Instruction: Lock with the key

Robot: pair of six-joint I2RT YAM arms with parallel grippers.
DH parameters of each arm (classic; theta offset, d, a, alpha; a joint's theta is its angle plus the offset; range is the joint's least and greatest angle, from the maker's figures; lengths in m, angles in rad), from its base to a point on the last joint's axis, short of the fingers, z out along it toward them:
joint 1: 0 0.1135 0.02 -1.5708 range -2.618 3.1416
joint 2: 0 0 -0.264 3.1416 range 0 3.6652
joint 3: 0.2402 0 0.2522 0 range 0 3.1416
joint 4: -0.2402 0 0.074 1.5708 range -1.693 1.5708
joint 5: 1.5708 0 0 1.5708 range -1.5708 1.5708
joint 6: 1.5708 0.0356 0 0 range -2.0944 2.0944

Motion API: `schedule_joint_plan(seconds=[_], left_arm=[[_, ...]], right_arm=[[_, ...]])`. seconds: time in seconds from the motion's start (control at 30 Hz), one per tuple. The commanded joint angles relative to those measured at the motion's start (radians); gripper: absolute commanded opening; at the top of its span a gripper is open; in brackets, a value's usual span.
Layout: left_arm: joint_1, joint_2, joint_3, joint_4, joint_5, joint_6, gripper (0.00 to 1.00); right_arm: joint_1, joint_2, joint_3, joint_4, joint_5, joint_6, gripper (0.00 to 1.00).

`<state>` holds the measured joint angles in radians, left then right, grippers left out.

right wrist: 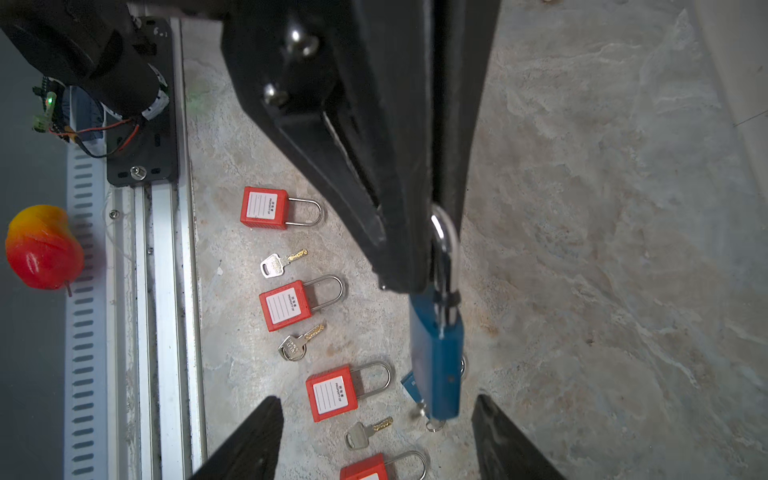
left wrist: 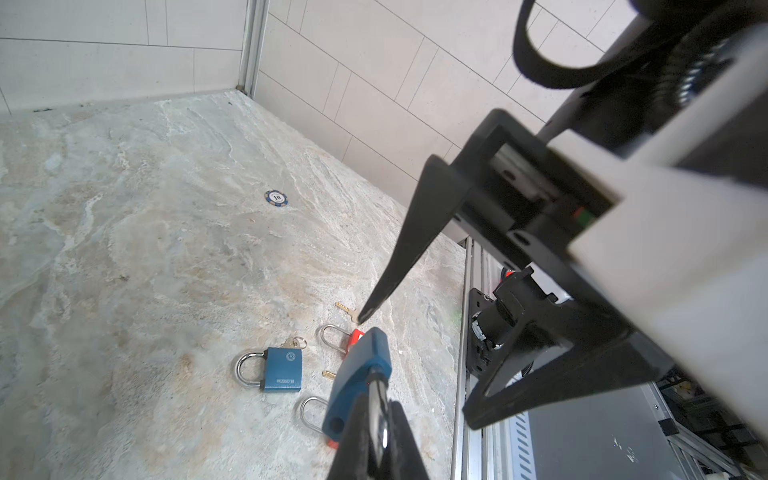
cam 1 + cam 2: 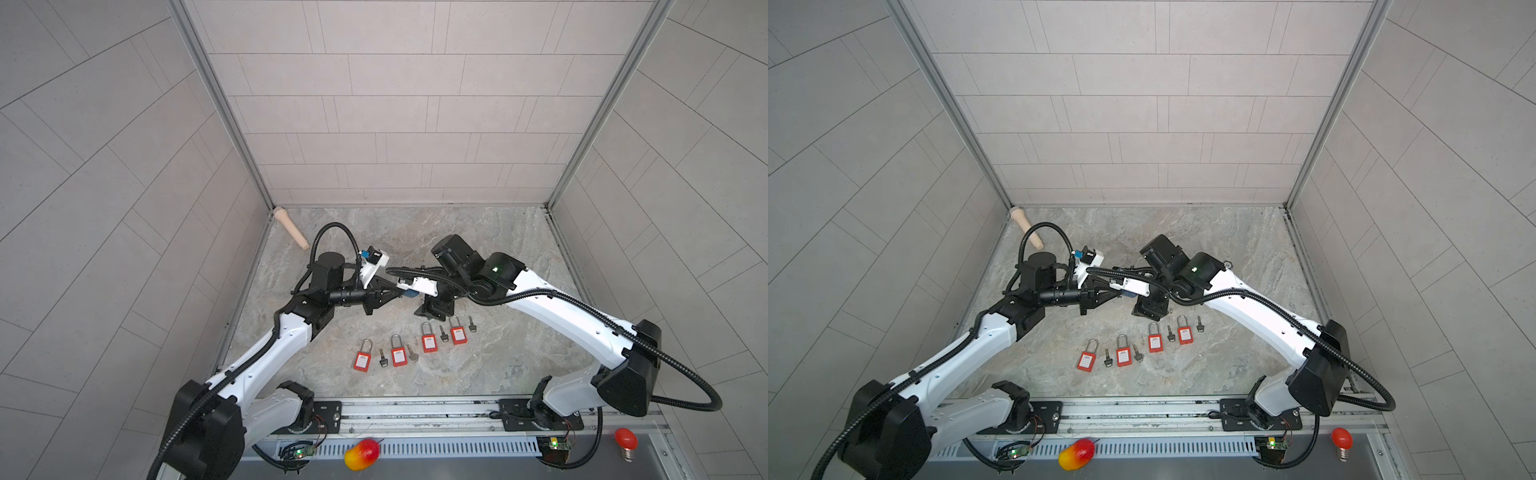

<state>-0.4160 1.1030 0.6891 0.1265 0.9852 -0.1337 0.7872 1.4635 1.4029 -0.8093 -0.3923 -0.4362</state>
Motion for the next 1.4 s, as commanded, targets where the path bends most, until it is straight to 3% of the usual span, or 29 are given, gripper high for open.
schedule_joint_plan(seconds=[0.0, 0.1, 0.3, 0.73, 1.1, 1.13, 1.2, 1.27, 1.37], left_arm=[[-0.019, -0.026, -0.013, 0.106, 0.035, -0.018, 0.00], [-0.031, -0.033, -0.018, 0.108, 0.040, -0.012, 0.00], [-0.040, -0.053, -0.031, 0.100, 0.027, 0.012, 0.00], [-0.040, -0.064, -0.004, 0.064, 0.022, 0.054, 0.00], [-0.040, -0.063, 0.003, 0.061, 0.017, 0.054, 0.00], [-0.040, -0.063, 0.004, 0.054, 0.008, 0.055, 0.01], [-0.040, -0.063, 0.025, -0.022, -0.019, 0.104, 0.26], [-0.041, -0.069, 0.069, -0.152, -0.049, 0.207, 0.40], [-0.040, -0.083, 0.127, -0.308, -0.092, 0.332, 0.43]], right_arm=[[0.004, 0.036, 0.042, 0.018, 0.009, -0.009, 0.70], [0.004, 0.083, 0.099, -0.039, 0.007, -0.016, 0.65], [0.003, 0.099, 0.119, -0.062, -0.116, -0.040, 0.43], [-0.016, 0.070, 0.077, -0.104, -0.132, -0.065, 0.35], [-0.026, 0.087, 0.092, -0.128, -0.157, -0.078, 0.12], [-0.026, 0.086, 0.093, -0.130, -0.161, -0.080, 0.10], [-0.026, 0.087, 0.096, -0.139, -0.166, -0.084, 0.07], [-0.027, 0.083, 0.100, -0.148, -0.163, -0.084, 0.06], [-0.028, 0.080, 0.101, -0.160, -0.164, -0.086, 0.06]])
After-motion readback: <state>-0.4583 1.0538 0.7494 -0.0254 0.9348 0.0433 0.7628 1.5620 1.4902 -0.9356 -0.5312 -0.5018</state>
